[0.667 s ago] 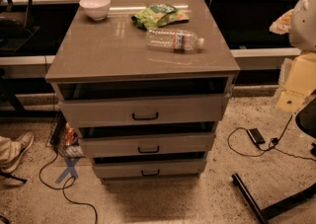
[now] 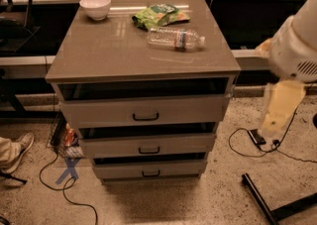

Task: Open bottom drawer

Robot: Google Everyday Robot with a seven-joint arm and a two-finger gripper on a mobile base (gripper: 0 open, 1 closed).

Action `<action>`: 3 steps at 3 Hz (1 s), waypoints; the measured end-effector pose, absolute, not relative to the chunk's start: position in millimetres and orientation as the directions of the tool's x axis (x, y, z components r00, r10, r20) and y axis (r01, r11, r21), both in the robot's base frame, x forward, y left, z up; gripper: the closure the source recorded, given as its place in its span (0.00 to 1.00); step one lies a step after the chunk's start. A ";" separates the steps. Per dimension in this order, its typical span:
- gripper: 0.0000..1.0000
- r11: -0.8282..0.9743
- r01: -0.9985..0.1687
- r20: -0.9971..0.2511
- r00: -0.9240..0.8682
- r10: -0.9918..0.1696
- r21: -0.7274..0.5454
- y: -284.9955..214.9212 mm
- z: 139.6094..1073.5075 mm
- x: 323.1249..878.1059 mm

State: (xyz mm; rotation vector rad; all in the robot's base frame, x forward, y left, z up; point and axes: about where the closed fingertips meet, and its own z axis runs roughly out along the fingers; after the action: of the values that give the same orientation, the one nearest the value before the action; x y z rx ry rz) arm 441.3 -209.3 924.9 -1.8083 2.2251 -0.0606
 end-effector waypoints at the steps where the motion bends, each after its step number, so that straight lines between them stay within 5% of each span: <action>1: 0.00 0.126 -0.975 -0.200 -0.088 -0.976 -0.182 -191.3 858.4 444.4; 3: 0.00 0.029 -0.985 -0.239 0.013 -0.971 -0.173 -146.0 770.7 457.0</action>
Offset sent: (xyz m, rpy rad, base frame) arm 0.0229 0.0985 -0.2253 0.0878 0.0461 0.2976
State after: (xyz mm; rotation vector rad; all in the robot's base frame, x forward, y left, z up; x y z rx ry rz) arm 457.0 -146.0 770.7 -2.0040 2.0198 0.0665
